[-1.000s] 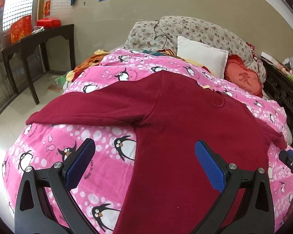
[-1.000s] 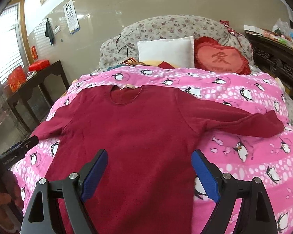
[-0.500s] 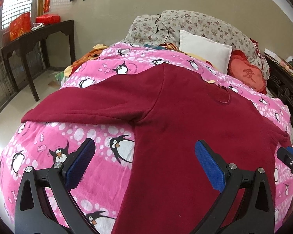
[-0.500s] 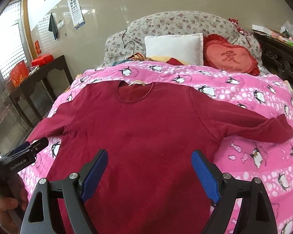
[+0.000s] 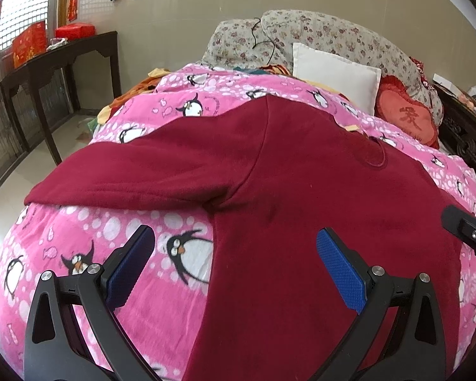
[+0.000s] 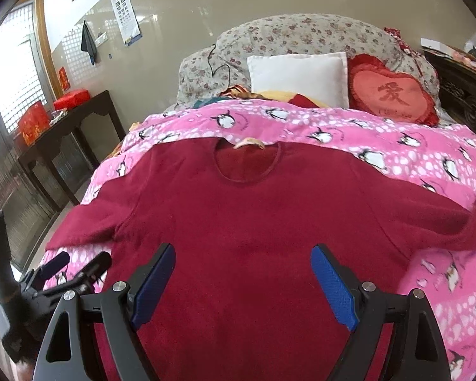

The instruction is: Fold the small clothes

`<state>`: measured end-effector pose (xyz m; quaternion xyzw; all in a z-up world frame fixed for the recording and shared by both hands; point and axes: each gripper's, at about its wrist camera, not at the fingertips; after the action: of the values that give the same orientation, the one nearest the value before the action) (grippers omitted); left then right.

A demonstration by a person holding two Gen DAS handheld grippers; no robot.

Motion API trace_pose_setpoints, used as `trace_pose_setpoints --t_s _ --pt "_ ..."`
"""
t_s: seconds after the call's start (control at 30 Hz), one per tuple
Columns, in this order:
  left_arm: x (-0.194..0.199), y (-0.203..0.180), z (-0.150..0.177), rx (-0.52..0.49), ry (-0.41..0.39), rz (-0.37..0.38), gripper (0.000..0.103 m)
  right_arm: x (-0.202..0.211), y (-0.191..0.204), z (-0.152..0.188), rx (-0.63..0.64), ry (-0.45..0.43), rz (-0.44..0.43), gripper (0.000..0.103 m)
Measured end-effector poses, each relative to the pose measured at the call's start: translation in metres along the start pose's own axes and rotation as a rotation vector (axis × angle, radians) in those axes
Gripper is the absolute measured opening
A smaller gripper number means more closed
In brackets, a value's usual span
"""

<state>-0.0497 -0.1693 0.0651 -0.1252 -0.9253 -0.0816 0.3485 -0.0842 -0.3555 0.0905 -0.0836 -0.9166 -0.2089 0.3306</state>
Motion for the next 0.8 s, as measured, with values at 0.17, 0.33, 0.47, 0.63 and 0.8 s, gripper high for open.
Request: trace_pose_setpoints --t_s 0.17,0.33,0.47,0.63,0.8 --pt "-0.014 -0.001 -0.001 -0.021 -0.018 -0.037 0.102 -0.017 0.001 0.006 0.02 -0.044 0.016 0.087" --pt "-0.024 -0.006 -0.003 -0.029 -0.046 -0.035 0.102 -0.024 0.0 0.006 0.045 -0.079 0.038 0.087" --pt "-0.034 -0.011 -0.001 -0.036 -0.029 -0.025 0.102 -0.02 -0.002 0.007 0.061 -0.123 0.024 0.087" --pt "-0.031 -0.013 0.0 -0.04 -0.045 -0.024 0.102 -0.021 -0.004 0.007 0.047 -0.114 0.007 0.087" --pt "-0.04 -0.015 0.002 -0.044 -0.008 0.013 0.102 -0.03 -0.003 0.012 0.059 -0.079 0.027 0.087"
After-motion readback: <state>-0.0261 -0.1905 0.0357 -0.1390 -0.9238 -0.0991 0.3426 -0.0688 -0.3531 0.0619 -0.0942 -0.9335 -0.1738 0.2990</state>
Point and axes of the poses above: each gripper's, at about its wrist camera, not at the fingertips, and x roughly against the way its jaws point, y to its left, z to its underside, and after that the axes turned 12 degrees about -x, right-handed
